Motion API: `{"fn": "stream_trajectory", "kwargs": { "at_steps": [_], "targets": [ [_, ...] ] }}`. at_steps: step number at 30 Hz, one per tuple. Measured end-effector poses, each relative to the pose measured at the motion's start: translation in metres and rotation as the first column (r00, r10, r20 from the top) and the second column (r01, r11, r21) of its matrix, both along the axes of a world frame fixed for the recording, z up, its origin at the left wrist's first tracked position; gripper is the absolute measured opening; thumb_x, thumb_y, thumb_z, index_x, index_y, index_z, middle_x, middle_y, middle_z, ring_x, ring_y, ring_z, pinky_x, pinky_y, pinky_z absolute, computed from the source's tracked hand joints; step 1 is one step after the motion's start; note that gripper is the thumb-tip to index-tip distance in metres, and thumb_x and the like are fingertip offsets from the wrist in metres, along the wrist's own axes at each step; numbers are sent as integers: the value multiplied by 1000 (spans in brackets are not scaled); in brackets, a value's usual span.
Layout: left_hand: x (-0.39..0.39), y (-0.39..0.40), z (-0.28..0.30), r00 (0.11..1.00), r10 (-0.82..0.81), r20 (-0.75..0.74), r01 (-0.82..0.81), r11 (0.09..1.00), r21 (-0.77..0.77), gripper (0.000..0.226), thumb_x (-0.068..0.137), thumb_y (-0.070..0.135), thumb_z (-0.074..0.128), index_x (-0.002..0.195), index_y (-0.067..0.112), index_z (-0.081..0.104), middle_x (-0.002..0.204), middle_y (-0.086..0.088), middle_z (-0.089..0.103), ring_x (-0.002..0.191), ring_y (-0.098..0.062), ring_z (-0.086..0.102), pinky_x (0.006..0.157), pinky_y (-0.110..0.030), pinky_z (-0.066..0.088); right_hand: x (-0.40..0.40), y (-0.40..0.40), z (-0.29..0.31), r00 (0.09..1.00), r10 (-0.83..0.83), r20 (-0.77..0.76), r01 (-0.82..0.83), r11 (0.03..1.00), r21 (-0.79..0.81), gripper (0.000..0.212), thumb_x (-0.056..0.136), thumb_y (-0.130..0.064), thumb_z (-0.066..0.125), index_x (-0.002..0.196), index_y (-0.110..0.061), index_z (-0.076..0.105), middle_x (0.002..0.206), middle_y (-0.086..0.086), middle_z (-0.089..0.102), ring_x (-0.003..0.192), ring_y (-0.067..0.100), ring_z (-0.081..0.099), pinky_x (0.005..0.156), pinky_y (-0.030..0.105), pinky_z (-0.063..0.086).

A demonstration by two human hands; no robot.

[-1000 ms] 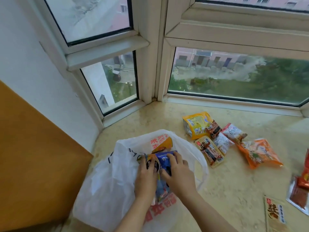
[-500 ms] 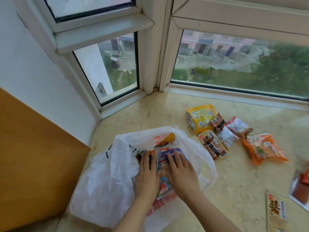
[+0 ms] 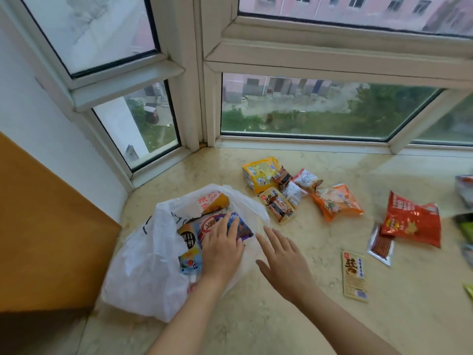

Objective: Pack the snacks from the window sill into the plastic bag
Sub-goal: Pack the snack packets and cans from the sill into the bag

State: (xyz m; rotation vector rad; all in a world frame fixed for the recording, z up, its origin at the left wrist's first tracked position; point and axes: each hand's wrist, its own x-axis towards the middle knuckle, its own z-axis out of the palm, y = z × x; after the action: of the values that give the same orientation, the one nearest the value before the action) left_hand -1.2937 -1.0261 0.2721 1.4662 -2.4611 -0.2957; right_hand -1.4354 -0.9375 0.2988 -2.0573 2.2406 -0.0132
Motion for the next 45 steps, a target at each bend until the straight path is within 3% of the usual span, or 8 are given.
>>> {"fn": "stream_trajectory", "kwargs": {
  "at_steps": [4, 8, 11, 23, 30, 38, 42, 45],
  "targets": [
    [-11, 25, 13, 999, -41, 36, 43, 997, -62, 51, 69, 26, 78, 118, 12, 67, 121, -10, 65, 109, -26, 64, 85, -43, 54, -29, 34, 19, 999, -39, 14, 40, 998, -43, 57, 84, -47, 36, 132, -17, 47, 134, 8, 57, 119, 27, 58, 89, 41, 54],
    [-35, 56, 27, 995, -67, 73, 73, 994, -78, 43, 77, 29, 54, 114, 12, 68, 118, -11, 66, 105, -26, 65, 81, -41, 54, -71, 73, 26, 997, -72, 12, 73, 996, -45, 58, 85, -48, 36, 132, -17, 45, 132, 9, 58, 119, 27, 58, 88, 41, 54],
    [-63, 81, 31, 993, -87, 85, 91, 995, -34, 50, 68, 25, 75, 116, 12, 67, 118, -11, 66, 104, -27, 65, 75, -40, 56, -107, 103, 25, 995, -102, 11, 103, 994, -30, 58, 85, -48, 35, 132, -16, 48, 131, 9, 59, 118, 28, 59, 87, 41, 54],
    [-205, 191, 1, 979, -138, 151, 108, 976, 189, 57, 63, 33, 83, 116, 17, 68, 120, -6, 66, 102, -21, 66, 72, -35, 56, -264, 210, -15, 981, -187, 58, 179, 976, 122, 58, 85, -48, 38, 128, -13, 57, 128, 14, 60, 113, 32, 61, 82, 41, 55],
    [-270, 213, -36, 981, -158, 111, 110, 930, 352, 62, 96, 43, 42, 151, 24, 20, 158, 1, 17, 144, -16, 20, 112, -30, 24, -314, 215, -61, 967, -247, 60, 230, 950, 210, 69, 98, -52, 8, 127, -13, 57, 128, 15, 60, 113, 33, 61, 82, 44, 56],
    [-333, 200, -125, 977, -170, 131, 92, 883, 461, 75, 92, 47, 50, 152, 25, 12, 159, -4, 14, 145, -20, 14, 114, -33, 24, -348, 176, -140, 961, -275, 12, 268, 943, 200, 57, 86, -46, 37, 126, -10, 58, 131, 17, 57, 114, 36, 60, 81, 45, 55],
    [-345, 197, -161, 967, -194, 168, 93, 876, 474, 75, 92, 51, 46, 153, 25, 10, 161, -7, 1, 148, -23, 4, 116, -35, 19, -363, 159, -178, 953, -301, -29, 302, 945, 122, 58, 80, -40, 71, 128, -10, 58, 133, 18, 56, 117, 38, 57, 84, 48, 53],
    [-349, 193, -178, 970, -175, 168, 105, 928, 359, 76, 80, 60, 47, 146, 24, 37, 156, -12, 26, 141, -26, 32, 105, -37, 38, -372, 149, -196, 939, -340, -43, 343, 931, 129, 61, 84, -45, 65, 136, -16, 50, 143, 15, 47, 127, 41, 47, 91, 52, 48]
  ]
}}
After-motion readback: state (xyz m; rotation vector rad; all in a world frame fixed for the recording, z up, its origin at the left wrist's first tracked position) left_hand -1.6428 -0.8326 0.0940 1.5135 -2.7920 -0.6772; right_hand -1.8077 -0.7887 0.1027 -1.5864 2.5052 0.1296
